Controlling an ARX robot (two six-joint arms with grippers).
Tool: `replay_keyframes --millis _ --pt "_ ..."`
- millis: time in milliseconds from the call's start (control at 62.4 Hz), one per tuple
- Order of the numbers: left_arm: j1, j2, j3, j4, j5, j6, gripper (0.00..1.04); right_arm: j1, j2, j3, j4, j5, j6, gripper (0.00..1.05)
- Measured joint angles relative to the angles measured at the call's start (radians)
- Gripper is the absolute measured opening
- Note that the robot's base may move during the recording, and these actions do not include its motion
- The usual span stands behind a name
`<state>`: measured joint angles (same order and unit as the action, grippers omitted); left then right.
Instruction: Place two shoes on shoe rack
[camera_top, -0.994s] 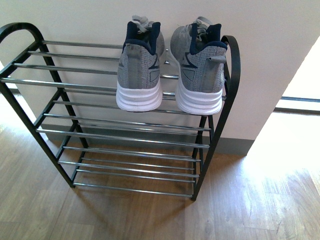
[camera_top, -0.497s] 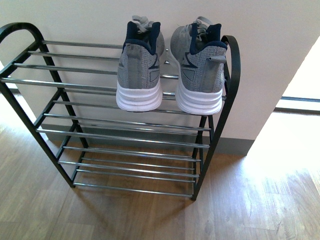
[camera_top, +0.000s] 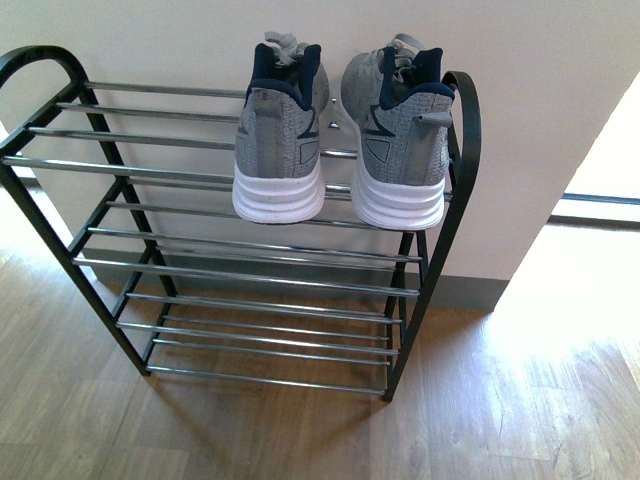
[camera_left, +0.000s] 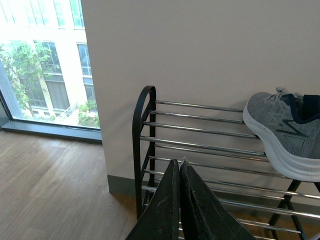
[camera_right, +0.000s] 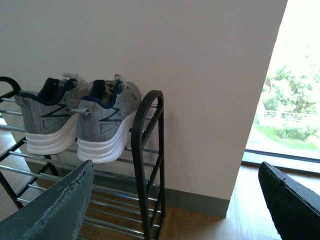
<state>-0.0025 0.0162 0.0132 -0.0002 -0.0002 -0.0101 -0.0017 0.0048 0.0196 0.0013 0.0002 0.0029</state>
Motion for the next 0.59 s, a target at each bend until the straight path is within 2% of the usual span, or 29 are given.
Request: replay_keyframes --millis 48,257,385,481,593 --pt "0.0 0.0 0.0 0.0 0.0 -0.001 0.03 0.0 0.0 0.0 0.0 0.0 0.0 0.96" --pt "0.0 0.0 0.0 0.0 0.0 0.0 0.42 0.0 0.0 0.0 0.0 0.0 0.0 0.96" --pt "0.0 0.0 0.0 0.0 0.0 0.0 0.78 0.0 0.0 0.0 0.0 0.0 0.0 0.96" --pt "0.0 0.0 0.0 0.0 0.0 0.0 0.96 0.0 0.0 0.0 0.0 0.0 0.0 0.96" --pt "0.0 0.0 0.0 0.0 0.0 0.002 0.95 0.0 0.0 0.0 0.0 0.0 0.0 0.96"
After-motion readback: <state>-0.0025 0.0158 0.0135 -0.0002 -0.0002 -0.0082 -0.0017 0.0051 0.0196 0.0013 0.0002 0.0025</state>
